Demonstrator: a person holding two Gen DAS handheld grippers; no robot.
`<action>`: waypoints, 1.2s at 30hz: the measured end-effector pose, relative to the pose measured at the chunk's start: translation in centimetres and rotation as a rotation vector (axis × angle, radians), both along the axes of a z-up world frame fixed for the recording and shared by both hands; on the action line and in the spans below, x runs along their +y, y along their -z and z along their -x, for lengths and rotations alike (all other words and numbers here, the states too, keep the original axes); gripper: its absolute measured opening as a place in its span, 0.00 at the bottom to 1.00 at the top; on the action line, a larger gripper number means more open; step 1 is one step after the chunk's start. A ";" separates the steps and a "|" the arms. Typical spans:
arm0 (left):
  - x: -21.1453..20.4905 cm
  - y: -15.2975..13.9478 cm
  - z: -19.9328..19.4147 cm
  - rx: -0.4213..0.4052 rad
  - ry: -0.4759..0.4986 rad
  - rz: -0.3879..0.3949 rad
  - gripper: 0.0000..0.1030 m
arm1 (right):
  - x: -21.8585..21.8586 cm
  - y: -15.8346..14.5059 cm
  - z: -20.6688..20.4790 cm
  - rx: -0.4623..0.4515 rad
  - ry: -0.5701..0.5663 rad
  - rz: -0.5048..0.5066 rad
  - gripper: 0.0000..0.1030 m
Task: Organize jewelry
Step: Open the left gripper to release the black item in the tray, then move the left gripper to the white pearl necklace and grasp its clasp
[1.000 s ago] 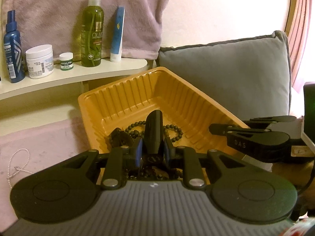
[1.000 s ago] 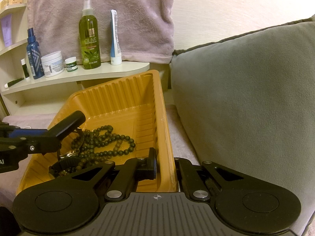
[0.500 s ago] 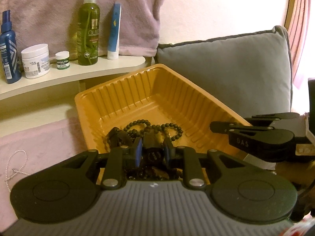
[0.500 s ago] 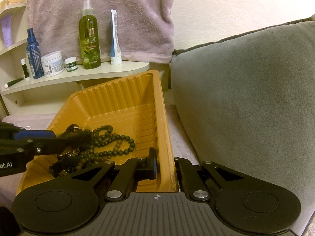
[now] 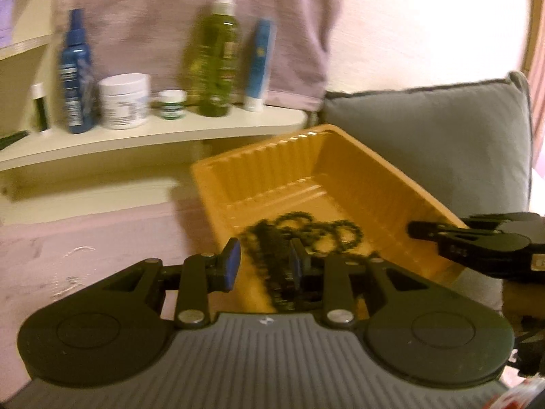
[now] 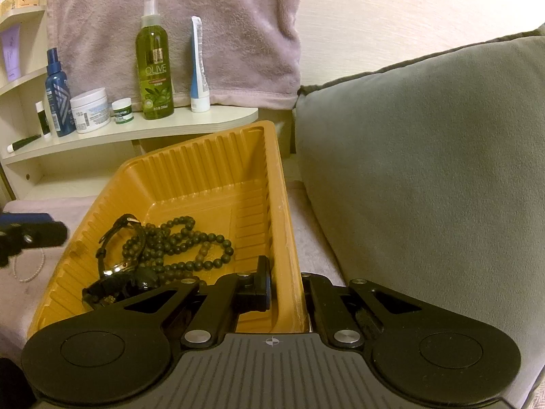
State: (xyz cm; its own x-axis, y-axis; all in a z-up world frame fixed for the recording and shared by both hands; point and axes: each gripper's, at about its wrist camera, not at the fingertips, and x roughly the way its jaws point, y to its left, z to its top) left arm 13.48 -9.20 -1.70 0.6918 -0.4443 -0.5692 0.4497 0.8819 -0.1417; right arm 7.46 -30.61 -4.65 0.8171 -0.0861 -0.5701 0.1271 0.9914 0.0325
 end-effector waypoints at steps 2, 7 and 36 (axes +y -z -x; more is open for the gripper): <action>1.0 0.0 -0.2 0.002 -0.034 -0.008 0.27 | 0.0 0.0 0.0 0.000 0.000 0.001 0.04; 3.4 0.4 -0.6 0.014 -0.116 -0.027 0.27 | 0.0 0.0 -0.1 0.000 0.000 0.001 0.04; 9.6 5.5 -0.4 0.063 -0.318 -0.182 0.30 | 0.0 0.1 0.0 0.000 0.000 0.001 0.04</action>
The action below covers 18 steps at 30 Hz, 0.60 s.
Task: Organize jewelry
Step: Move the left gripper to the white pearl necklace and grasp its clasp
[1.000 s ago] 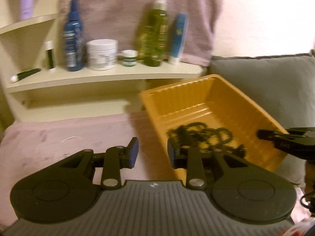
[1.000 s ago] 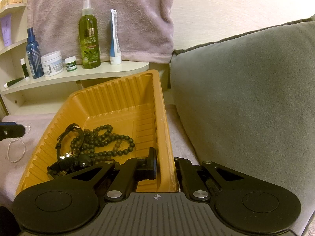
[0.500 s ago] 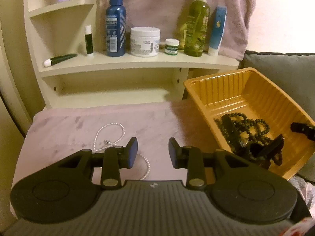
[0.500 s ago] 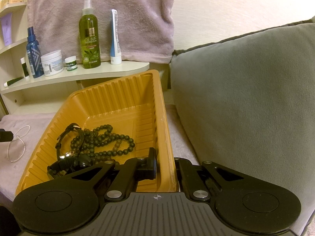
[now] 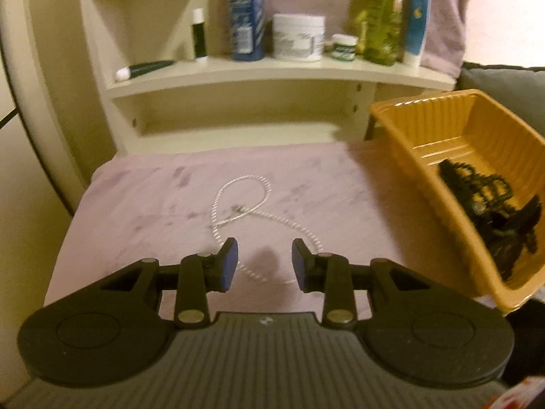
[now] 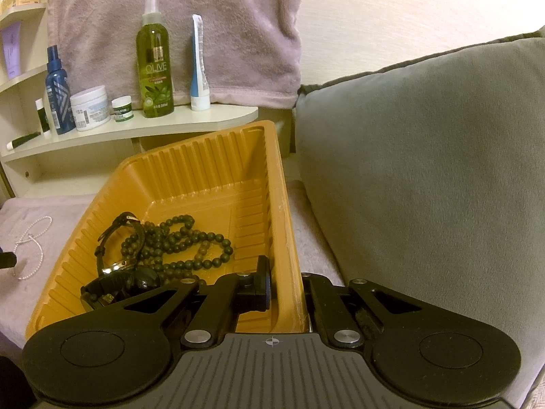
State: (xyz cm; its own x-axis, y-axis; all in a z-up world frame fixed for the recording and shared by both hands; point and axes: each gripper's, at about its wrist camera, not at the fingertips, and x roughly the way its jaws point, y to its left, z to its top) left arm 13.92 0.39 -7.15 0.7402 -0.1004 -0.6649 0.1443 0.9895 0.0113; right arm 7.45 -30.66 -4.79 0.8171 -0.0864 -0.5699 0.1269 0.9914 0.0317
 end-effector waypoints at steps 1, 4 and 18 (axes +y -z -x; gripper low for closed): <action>0.2 0.2 -0.1 0.002 -0.008 0.002 0.30 | 0.0 0.0 0.0 0.001 0.000 0.000 0.04; 0.7 0.7 -0.5 0.004 -0.031 0.009 0.30 | 0.0 0.0 0.0 0.000 0.000 0.000 0.04; 2.2 2.1 -1.9 0.020 -0.076 0.025 0.12 | -0.2 0.6 -0.2 0.009 0.007 0.002 0.05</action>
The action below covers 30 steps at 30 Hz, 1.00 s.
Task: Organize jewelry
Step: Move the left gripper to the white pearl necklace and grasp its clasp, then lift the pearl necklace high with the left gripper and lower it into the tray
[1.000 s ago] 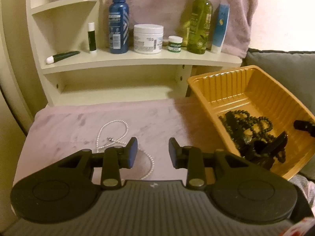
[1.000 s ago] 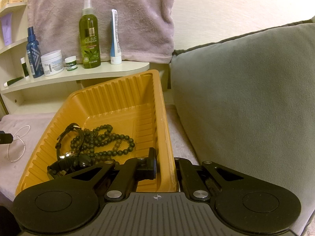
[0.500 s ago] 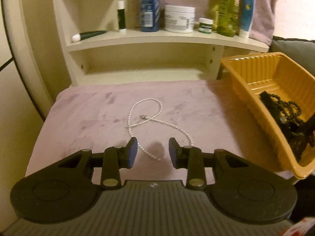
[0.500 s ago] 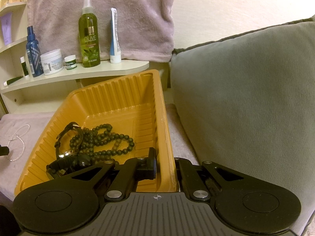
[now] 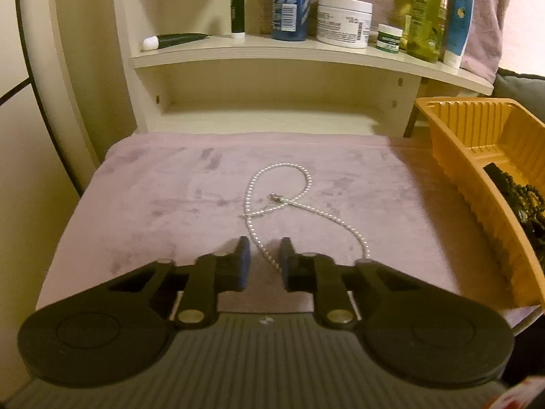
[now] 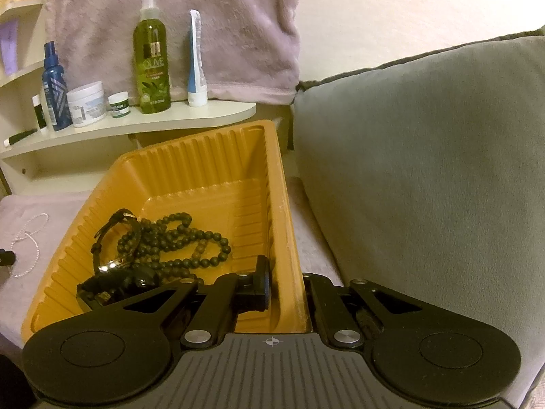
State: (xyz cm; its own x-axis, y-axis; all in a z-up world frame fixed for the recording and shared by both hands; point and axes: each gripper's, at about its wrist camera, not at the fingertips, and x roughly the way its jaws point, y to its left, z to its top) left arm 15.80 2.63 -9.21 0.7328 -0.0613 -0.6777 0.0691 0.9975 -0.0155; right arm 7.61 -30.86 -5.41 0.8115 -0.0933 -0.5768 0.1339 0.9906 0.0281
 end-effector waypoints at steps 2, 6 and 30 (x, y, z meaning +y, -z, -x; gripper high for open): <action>0.2 -0.1 0.0 0.002 0.004 -0.010 0.07 | 0.0 0.0 0.0 0.001 0.000 0.000 0.05; 0.3 -0.2 0.0 -0.002 0.012 -0.023 0.01 | -0.1 0.0 0.0 0.001 0.000 0.000 0.05; 0.6 -9.5 0.4 -0.219 0.099 -0.005 0.01 | 0.1 -0.3 0.0 -0.005 0.001 0.000 0.05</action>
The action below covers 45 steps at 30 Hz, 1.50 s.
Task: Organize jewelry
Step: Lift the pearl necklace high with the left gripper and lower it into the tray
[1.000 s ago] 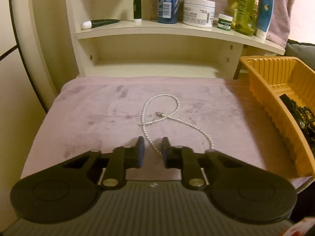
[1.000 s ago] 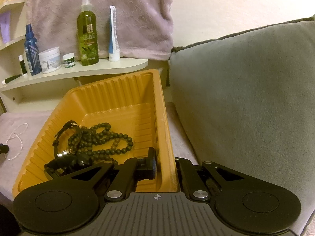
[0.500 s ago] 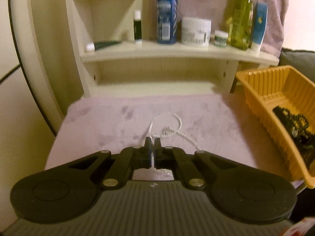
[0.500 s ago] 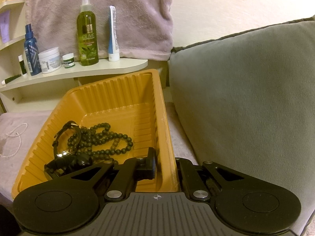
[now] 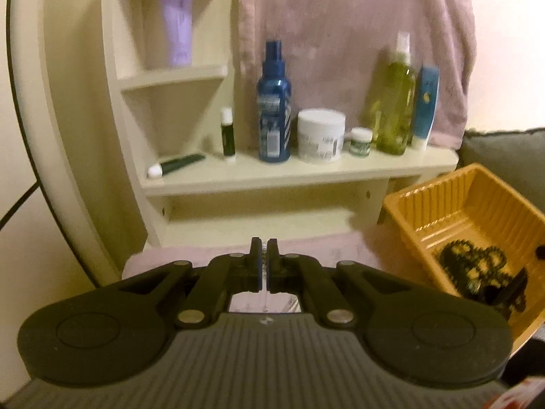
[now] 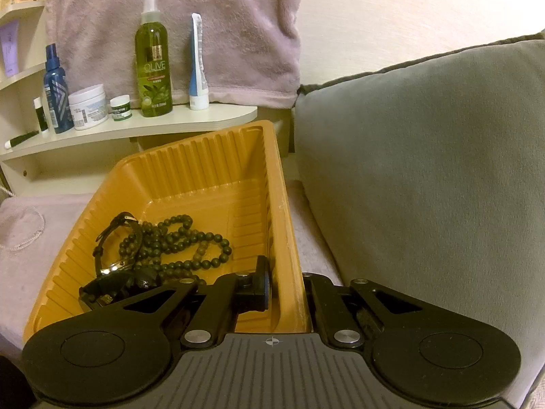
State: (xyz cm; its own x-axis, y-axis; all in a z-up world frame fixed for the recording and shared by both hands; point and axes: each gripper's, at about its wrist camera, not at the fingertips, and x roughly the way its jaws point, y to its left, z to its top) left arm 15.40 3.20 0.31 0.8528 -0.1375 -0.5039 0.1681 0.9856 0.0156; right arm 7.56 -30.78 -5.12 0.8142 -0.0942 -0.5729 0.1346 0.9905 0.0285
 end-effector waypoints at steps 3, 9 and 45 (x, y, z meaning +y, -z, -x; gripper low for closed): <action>0.0 -1.2 -0.1 -0.022 0.022 0.027 0.01 | 0.0 0.0 0.0 0.000 0.000 0.000 0.05; -0.6 -3.3 -0.5 -0.057 0.068 0.057 0.01 | 0.1 -0.1 0.0 -0.001 0.000 -0.001 0.05; -16.8 -10.9 -0.6 -0.127 0.519 0.263 0.01 | 0.0 -0.3 0.1 -0.014 0.009 -0.030 0.04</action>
